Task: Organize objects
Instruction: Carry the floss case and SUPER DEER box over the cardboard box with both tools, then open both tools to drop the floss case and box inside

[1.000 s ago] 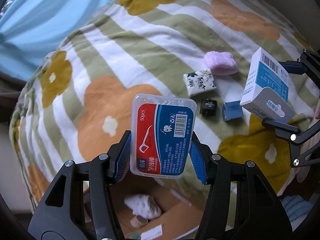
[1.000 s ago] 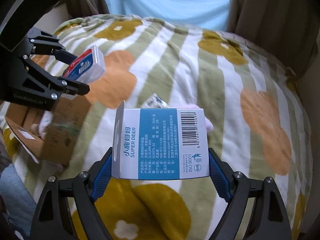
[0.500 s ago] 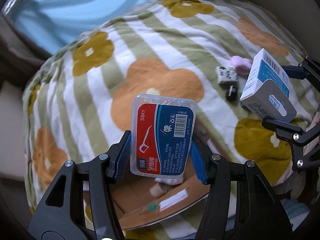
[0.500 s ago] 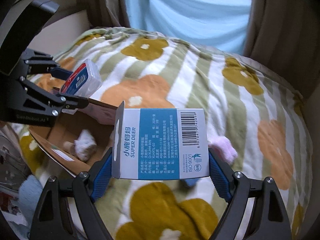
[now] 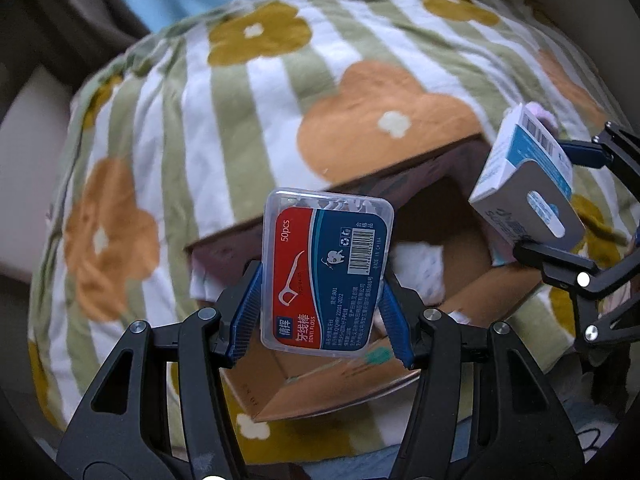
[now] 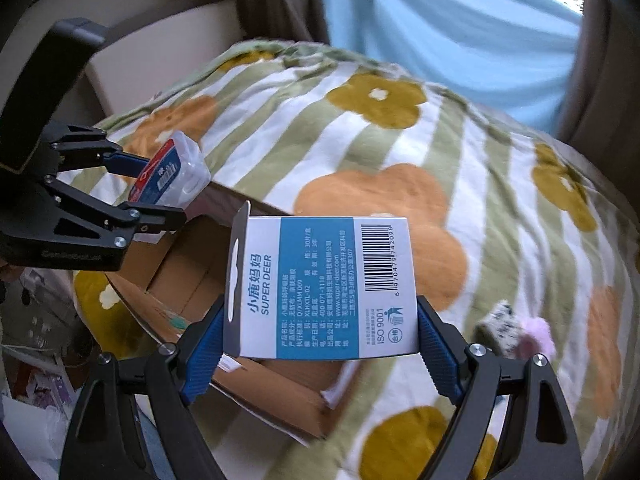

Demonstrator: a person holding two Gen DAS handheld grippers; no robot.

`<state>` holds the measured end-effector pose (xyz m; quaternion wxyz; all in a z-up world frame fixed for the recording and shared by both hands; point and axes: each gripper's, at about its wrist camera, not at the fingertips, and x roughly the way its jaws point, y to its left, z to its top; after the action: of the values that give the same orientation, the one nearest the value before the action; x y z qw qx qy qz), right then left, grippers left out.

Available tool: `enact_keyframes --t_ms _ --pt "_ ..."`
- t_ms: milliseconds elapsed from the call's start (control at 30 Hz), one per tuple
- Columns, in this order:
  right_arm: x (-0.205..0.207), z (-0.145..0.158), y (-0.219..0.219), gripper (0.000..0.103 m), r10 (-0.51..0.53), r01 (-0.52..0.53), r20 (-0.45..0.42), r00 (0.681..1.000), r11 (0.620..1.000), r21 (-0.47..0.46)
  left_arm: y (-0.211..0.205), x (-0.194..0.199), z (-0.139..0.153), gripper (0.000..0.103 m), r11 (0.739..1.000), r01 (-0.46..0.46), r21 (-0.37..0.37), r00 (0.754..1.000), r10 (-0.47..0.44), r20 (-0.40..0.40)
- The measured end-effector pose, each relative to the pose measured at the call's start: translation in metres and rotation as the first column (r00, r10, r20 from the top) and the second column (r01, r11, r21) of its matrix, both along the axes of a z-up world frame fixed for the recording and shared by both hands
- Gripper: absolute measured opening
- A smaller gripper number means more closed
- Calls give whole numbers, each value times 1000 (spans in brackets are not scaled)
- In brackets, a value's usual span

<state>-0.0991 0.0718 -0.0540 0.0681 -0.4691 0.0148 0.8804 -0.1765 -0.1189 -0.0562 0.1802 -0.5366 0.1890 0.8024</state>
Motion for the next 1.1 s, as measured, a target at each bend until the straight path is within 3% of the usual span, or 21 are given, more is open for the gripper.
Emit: enact_keyframes --t_ms 233,533,933,1000,1067,1100 --pt "-37 -37 -24 84 44 -43 73 996 999 -16 -32 -6 -45 52 999 -36 29 997 34 68" --pt "-58 -81 -29 84 46 -42 156 987 999 -30 -39 -9 -88 52 999 -31 44 991 25 135" --pt "-71 -86 -29 84 45 -37 134 990 997 -62 -43 -10 -86 53 998 -42 42 991 36 131" --pt "-72 -85 -29 85 53 -45 124 991 996 -72 -43 -9 -86 57 999 -41 30 992 37 125" --pt "-70 -81 -28 92 47 -41 78 996 997 -67 -43 -7 -84 87 999 -38 19 993 35 112" --pt "-68 -79 -28 97 47 -43 61 997 997 -60 -44 -6 -82 94 999 -36 19 995 34 96"
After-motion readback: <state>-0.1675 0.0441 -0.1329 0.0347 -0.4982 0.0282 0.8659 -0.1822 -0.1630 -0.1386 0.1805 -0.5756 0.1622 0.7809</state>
